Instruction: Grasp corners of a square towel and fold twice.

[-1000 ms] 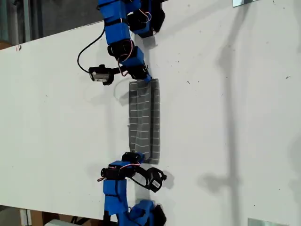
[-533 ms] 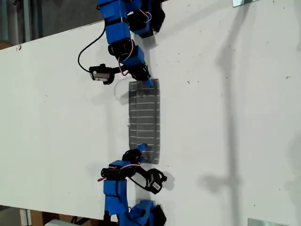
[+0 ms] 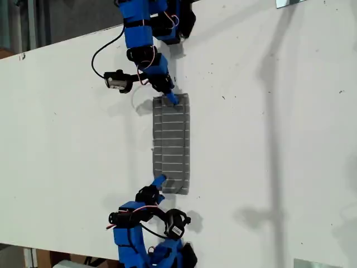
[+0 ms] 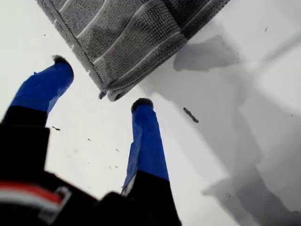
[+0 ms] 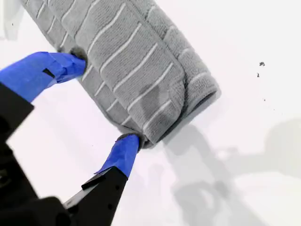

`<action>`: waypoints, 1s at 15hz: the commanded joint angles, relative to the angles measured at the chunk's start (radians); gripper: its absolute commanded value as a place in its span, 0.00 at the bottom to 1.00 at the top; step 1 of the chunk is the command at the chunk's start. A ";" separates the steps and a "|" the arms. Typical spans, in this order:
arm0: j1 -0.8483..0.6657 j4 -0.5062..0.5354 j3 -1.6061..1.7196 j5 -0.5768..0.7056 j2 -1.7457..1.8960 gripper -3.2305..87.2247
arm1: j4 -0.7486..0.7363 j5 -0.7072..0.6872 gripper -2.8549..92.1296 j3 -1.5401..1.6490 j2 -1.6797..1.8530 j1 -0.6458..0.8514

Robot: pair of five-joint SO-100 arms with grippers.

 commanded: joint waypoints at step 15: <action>0.192 -0.049 0.288 -0.247 0.376 0.40 | 0.044 -0.011 0.03 -0.503 -0.680 0.032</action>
